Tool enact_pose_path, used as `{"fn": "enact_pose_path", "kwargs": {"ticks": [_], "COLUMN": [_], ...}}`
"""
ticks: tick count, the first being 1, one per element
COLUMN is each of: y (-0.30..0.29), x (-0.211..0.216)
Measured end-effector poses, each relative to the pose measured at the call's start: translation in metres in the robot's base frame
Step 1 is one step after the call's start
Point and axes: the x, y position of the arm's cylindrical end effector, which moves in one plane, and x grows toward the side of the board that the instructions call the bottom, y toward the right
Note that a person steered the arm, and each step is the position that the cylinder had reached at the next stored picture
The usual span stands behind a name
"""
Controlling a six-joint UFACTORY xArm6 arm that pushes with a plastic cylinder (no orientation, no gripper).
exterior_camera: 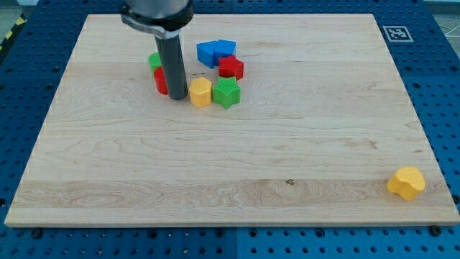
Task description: Push the yellow hexagon downwards
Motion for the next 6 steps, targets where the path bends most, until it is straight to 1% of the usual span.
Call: {"fn": "enact_pose_path", "kwargs": {"ticks": [1,2,3,4,5,6], "y": [0.018,0.054,0.05,0.017,0.0,0.01], "x": [-0.017,-0.019,-0.013,-0.012,0.003,0.017]}}
